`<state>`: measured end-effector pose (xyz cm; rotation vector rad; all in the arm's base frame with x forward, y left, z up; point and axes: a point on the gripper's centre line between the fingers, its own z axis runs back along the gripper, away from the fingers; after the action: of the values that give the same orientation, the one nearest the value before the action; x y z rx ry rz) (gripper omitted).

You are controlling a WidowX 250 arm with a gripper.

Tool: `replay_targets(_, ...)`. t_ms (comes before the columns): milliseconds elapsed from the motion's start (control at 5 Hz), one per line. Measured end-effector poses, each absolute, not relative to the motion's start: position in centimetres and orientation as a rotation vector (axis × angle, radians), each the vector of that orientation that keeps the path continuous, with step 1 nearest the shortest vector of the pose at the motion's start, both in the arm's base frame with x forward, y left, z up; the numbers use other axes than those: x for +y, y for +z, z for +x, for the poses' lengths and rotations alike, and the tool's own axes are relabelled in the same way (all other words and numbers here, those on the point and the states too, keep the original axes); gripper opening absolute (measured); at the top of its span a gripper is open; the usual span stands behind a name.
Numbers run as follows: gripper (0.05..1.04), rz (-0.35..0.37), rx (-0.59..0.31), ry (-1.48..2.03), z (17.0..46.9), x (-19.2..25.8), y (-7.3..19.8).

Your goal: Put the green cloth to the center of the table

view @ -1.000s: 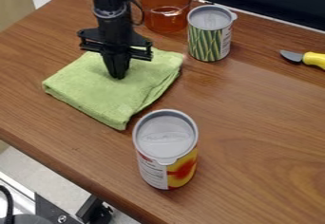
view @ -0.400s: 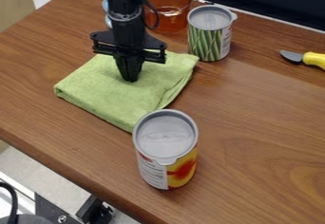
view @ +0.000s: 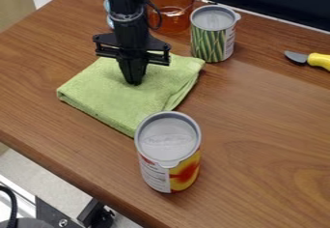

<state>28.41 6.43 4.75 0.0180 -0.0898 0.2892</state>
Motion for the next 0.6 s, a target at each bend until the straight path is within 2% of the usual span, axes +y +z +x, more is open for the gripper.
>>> replay_targets(600,0.053,-0.054,-0.083,0.31,28.3,6.4,7.6)
